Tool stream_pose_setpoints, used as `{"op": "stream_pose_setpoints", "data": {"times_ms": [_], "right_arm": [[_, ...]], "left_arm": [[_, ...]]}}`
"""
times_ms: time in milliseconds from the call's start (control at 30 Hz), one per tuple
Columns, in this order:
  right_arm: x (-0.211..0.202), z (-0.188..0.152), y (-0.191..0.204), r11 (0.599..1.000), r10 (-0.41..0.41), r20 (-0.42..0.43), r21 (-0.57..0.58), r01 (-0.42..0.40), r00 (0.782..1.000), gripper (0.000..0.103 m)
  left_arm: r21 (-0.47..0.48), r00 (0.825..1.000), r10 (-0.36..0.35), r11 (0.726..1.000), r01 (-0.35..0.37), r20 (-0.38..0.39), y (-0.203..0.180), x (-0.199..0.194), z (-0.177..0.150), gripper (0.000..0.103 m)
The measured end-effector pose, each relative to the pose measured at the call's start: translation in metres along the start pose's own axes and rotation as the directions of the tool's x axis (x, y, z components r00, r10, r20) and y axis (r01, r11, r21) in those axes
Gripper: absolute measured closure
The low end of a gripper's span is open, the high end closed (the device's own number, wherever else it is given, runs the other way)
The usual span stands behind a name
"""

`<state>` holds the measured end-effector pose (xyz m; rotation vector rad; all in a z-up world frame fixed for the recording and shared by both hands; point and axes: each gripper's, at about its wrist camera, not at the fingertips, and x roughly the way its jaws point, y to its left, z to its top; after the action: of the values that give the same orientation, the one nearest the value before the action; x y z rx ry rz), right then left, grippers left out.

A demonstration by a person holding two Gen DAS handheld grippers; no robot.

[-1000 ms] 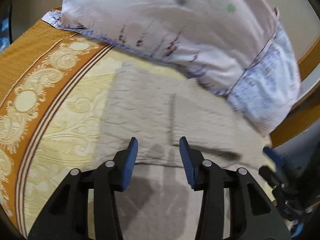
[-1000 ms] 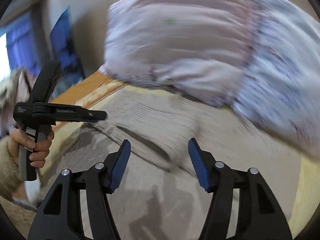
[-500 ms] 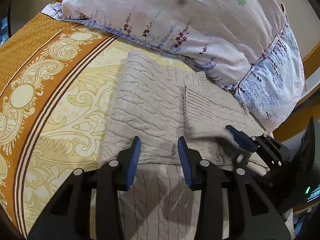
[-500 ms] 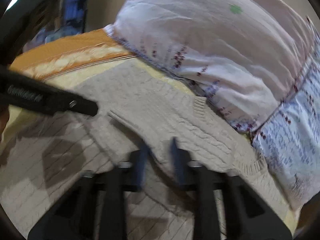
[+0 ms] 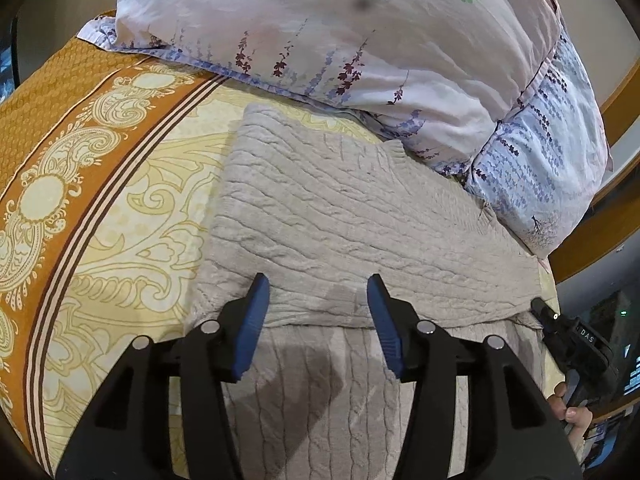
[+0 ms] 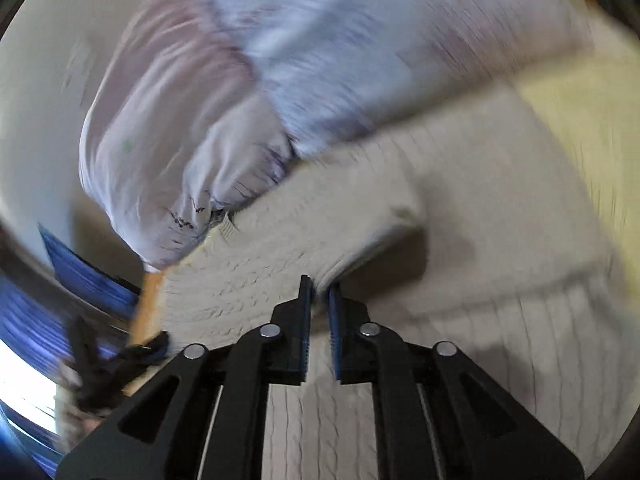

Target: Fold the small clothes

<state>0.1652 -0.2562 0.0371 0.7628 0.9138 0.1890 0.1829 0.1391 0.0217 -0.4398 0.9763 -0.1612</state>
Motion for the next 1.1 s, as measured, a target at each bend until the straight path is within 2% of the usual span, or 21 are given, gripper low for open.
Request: {"op": "stream_pose_setpoints", "data": {"times_ms": [33,67,133,267,333,367,400,433,467,533,633,700,800,933,1033,1067,1100], "right_arm": [[0.000,0.003,-0.015,0.997,0.034,-0.022,0.071,-0.032,0.999,0.071],[-0.001,0.005,-0.023,0.992,0.058,-0.026,0.112,-0.055,0.998,0.058],[-0.005,0.007,-0.036,0.979,0.096,-0.021,0.180,-0.090,0.995,0.057],[-0.012,0.013,-0.044,0.975,0.083,-0.003,0.209,-0.081,0.997,0.057],[-0.009,0.015,-0.045,0.977,0.070,-0.010,0.202,-0.067,0.997,0.058],[-0.005,0.016,-0.045,0.980,0.053,-0.022,0.192,-0.048,0.998,0.064],[-0.001,0.019,-0.044,0.982,0.041,-0.027,0.187,-0.035,0.999,0.081],[0.003,0.020,-0.045,0.983,0.033,-0.032,0.179,-0.027,0.999,0.090],[0.006,0.023,-0.043,0.987,0.025,-0.035,0.159,-0.019,0.999,0.095],[-0.005,0.029,-0.028,0.998,0.008,0.043,0.059,-0.011,0.999,0.095],[-0.022,0.030,0.000,0.987,-0.058,0.174,-0.135,0.082,0.983,0.096],[-0.017,0.029,0.000,0.976,-0.124,0.150,-0.159,0.148,0.981,0.096],[0.000,0.027,-0.021,0.978,-0.182,0.060,-0.089,0.187,0.981,0.096],[0.004,0.025,-0.031,0.981,-0.184,0.036,-0.049,0.186,0.982,0.096],[0.005,0.026,-0.029,0.977,-0.203,0.022,-0.067,0.204,0.979,0.095],[0.002,0.026,-0.030,0.978,-0.198,0.016,-0.061,0.199,0.980,0.092],[-0.002,0.025,-0.030,0.980,-0.189,0.007,-0.058,0.189,0.982,0.084]], "left_arm": [[0.000,1.000,0.003,1.000,-0.003,0.000,0.000,0.000,0.000,0.051],[-0.003,1.000,0.004,1.000,-0.004,-0.001,0.000,0.000,0.001,0.051],[-0.010,1.000,0.002,1.000,-0.002,-0.002,0.000,0.000,0.001,0.050],[-0.009,1.000,0.001,1.000,-0.001,-0.004,0.000,0.001,0.001,0.047],[-0.003,1.000,0.003,1.000,-0.003,-0.005,-0.001,0.001,0.002,0.045],[0.002,1.000,0.006,1.000,-0.006,-0.006,-0.003,0.002,0.002,0.043],[0.005,1.000,0.008,1.000,-0.008,-0.006,-0.003,0.002,0.002,0.043],[0.008,1.000,0.010,1.000,-0.010,-0.006,-0.004,0.003,0.002,0.041],[0.010,1.000,0.011,1.000,-0.011,-0.006,-0.005,0.003,0.002,0.040],[0.013,1.000,0.012,1.000,-0.012,-0.006,-0.005,0.004,0.002,0.039],[0.018,1.000,0.007,1.000,-0.007,-0.007,-0.005,0.004,0.001,0.039],[0.023,1.000,0.006,1.000,-0.005,-0.008,-0.005,0.004,0.001,0.039],[0.025,1.000,0.000,1.000,0.000,-0.009,-0.005,0.004,0.001,0.038],[0.016,1.000,-0.011,1.000,0.011,-0.008,-0.003,0.004,0.001,0.038],[0.023,1.000,-0.019,1.000,0.019,-0.008,-0.004,0.002,0.000,0.037],[0.026,0.999,-0.031,0.999,0.031,-0.007,-0.004,-0.001,-0.002,0.036],[0.029,0.999,-0.053,0.998,0.053,-0.008,-0.003,-0.006,-0.005,0.035]]}}
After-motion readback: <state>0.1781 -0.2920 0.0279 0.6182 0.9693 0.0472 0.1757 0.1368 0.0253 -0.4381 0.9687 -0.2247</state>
